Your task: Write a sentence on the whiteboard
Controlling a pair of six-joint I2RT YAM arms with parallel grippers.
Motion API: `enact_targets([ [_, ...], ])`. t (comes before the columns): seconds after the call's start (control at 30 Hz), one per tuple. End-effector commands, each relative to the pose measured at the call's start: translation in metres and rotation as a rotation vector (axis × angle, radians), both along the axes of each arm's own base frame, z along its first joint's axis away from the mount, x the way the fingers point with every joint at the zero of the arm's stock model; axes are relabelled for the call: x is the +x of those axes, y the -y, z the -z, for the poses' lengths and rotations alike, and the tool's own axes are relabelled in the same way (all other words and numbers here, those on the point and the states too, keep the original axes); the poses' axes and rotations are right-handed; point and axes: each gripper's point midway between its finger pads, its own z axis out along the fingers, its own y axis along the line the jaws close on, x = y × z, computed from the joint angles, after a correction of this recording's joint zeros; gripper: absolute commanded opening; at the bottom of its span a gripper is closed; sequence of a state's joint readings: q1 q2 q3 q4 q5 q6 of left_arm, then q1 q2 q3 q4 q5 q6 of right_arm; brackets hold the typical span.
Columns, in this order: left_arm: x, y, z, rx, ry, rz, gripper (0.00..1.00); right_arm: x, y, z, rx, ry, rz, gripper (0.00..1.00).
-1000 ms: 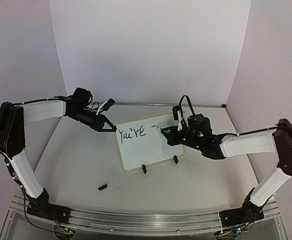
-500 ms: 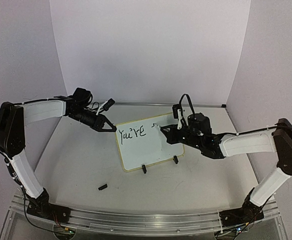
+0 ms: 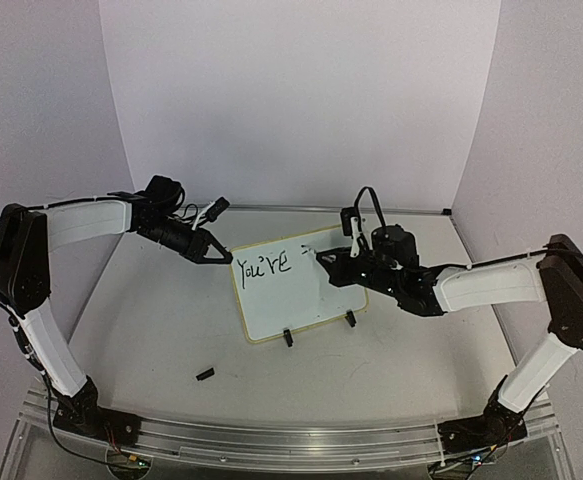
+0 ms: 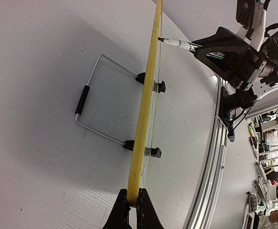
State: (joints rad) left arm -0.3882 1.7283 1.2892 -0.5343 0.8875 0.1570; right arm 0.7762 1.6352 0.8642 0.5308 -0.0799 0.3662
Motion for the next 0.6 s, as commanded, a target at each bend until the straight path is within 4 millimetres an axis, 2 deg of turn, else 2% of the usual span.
enact_targets([
  [0.0,0.002,0.005,-0.011,0.017,0.092,0.026,0.00,-0.007,-0.001,0.016,-0.017,-0.036,-0.007,0.00],
  [0.33,0.002,0.005,-0.012,0.016,0.094,0.026,0.00,-0.022,0.007,0.034,-0.044,-0.066,0.034,0.00],
  [0.47,0.002,0.005,-0.013,0.015,0.096,0.026,0.00,-0.018,0.016,0.027,-0.046,-0.041,0.090,0.00],
  [0.57,0.002,0.004,-0.013,0.016,0.097,0.025,0.00,-0.015,0.023,0.012,-0.036,-0.005,0.123,0.00],
])
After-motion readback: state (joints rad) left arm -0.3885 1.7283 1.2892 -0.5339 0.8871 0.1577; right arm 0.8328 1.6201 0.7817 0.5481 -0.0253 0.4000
